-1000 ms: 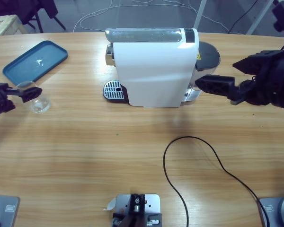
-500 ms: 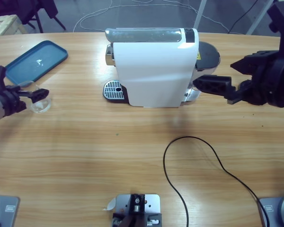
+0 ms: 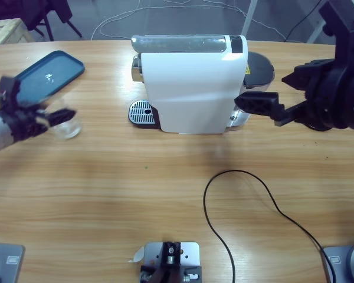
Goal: Pour coffee
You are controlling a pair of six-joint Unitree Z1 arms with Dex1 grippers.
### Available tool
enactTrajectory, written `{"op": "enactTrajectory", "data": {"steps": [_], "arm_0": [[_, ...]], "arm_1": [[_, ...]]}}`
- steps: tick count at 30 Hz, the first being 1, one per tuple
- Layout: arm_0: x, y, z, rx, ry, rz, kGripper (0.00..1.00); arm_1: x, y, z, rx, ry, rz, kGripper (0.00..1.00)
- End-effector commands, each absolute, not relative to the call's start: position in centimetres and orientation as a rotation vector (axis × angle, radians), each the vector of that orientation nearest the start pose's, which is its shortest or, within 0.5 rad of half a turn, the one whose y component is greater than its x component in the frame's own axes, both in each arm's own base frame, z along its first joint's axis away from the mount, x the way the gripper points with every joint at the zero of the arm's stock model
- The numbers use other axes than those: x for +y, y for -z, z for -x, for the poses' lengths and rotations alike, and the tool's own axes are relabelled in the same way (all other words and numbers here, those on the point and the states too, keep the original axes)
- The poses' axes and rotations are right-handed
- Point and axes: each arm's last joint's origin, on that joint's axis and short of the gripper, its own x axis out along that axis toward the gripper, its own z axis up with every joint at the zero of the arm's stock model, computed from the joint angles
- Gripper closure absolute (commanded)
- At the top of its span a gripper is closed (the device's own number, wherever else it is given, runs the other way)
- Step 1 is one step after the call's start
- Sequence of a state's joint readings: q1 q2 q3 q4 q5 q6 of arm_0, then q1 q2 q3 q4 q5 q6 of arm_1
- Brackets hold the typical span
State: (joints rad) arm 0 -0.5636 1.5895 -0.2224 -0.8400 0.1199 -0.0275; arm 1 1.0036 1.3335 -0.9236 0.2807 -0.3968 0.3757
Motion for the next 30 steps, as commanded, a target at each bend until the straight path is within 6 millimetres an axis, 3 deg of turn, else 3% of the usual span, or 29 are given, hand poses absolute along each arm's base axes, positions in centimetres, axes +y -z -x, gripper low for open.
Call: {"op": "enactTrajectory", "data": {"steps": [1,3,7,10,12,16,21,30], "arm_0": [[-14.1,-27.2,-18.4,0.450,0.920,-0.375,1.000],[-14.3,-27.7,-19.4,0.478,0.973,-0.432,1.000],[-15.2,-25.8,-23.6,0.487,1.018,-0.590,1.000],[-17.3,-22.4,-26.8,0.523,1.072,-0.583,1.000],[-17.8,-20.5,-27.8,0.548,1.079,-0.575,1.000],[-19.0,-18.1,-28.4,0.553,1.149,-0.533,1.000],[-20.0,-18.1,-29.1,0.501,1.137,-0.483,1.000],[-21.0,-17.6,-28.5,0.485,1.188,-0.458,1.000]], "arm_1": [[15.7,-36.0,-12.3,0.593,-0.445,0.132,0.000],[14.5,-36.6,-11.5,0.583,-0.444,0.128,0.000],[12.2,-36.0,-10.1,0.610,-0.433,0.159,0.000],[10.9,-35.3,-9.3,0.628,-0.429,0.174,0.000],[10.2,-35.3,-8.9,0.635,-0.427,0.181,0.000],[9.7,-34.6,-8.6,0.653,-0.420,0.190,0.000],[10.1,-34.2,-8.9,0.666,-0.412,0.200,0.000],[10.4,-33.8,-9.3,0.667,-0.393,0.178,0.000]]}}
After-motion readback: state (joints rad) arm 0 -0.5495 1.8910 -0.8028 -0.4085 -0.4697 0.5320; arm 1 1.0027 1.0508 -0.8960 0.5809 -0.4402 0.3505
